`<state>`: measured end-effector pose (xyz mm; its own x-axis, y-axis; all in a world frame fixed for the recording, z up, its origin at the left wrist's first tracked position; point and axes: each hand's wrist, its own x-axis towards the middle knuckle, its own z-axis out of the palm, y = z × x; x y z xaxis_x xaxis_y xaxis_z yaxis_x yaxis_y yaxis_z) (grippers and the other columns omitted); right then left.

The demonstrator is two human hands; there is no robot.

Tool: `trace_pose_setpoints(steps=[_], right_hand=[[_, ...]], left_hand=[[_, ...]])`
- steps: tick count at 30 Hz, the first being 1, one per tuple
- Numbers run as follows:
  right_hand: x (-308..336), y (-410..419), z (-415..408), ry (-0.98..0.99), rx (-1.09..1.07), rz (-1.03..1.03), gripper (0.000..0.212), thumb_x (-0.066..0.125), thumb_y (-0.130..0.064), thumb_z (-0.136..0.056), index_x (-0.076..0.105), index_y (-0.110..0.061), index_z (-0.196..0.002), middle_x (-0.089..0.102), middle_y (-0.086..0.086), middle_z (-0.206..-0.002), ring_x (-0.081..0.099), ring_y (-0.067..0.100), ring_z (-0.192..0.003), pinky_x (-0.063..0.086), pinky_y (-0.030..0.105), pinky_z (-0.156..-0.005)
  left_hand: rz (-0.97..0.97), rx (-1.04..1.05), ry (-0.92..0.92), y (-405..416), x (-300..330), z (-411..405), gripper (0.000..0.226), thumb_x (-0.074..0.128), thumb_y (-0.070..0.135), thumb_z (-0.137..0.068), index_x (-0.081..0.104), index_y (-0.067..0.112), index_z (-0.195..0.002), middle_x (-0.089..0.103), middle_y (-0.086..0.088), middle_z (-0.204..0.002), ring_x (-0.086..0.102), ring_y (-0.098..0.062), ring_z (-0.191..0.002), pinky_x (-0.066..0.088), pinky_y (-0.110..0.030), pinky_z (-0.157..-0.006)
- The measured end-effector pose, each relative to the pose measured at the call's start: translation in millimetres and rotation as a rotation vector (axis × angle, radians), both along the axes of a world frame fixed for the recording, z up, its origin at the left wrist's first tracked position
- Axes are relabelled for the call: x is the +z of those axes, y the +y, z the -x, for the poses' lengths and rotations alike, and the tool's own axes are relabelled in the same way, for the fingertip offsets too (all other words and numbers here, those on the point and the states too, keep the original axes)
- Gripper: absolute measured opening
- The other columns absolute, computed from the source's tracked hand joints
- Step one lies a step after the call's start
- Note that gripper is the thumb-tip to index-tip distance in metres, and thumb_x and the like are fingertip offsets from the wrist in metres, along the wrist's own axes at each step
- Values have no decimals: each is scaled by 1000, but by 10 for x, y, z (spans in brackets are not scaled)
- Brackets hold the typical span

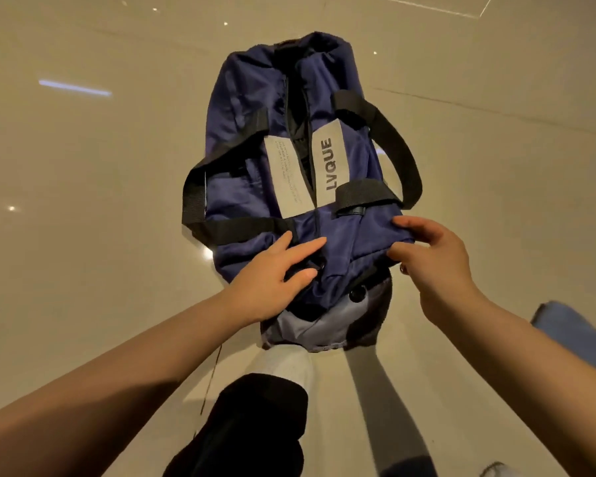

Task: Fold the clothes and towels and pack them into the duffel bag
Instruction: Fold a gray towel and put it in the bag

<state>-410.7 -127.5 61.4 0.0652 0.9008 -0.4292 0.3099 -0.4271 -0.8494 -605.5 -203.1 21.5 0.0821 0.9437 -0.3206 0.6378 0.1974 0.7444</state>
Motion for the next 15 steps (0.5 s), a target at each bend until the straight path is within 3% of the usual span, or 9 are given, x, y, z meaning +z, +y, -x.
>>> trace_pose_setpoints(steps=[5, 8, 13, 15], right_hand=[[24, -251, -868, -26, -115, 82, 42, 58, 9, -83, 64, -18, -116, 60, -1, -113, 57, 11, -86, 44, 21, -64], [-67, -534, -1257, -14, -194, 186, 41, 55, 10, -86, 63, -16, -117, 63, 2, -108, 55, 12, -78, 42, 18, -55], [-236, -1086, -1588, 28, -263, 329, 41, 56, 14, -84, 63, -13, -115, 66, 7, -107, 63, 20, -88, 53, 30, -75], [-263, -1283, -1658, 6, -233, 344, 42, 59, 14, -82, 63, -13, -114, 67, 7, -104, 63, 19, -82, 52, 26, -66]], left_hand=[[68, -310, 66, -84, -5, -687, 56, 45, 41, -99, 15, 55, -145, 7, -8, -162, 11, -27, -148, 19, -39, -117], [129, -495, 184, -281, -27, -1061, 59, 41, 42, -101, 5, 55, -145, 2, -8, -162, 16, -28, -145, 23, -37, -112], [193, -676, 358, -703, -57, -1305, 62, 35, 30, -104, -3, 58, -143, 1, -10, -162, 22, -30, -140, 27, -39, -110], [238, -741, 388, -840, -45, -1335, 70, 36, 24, -103, -9, 60, -142, -1, -11, -162, 21, -30, -140, 28, -38, -110]])
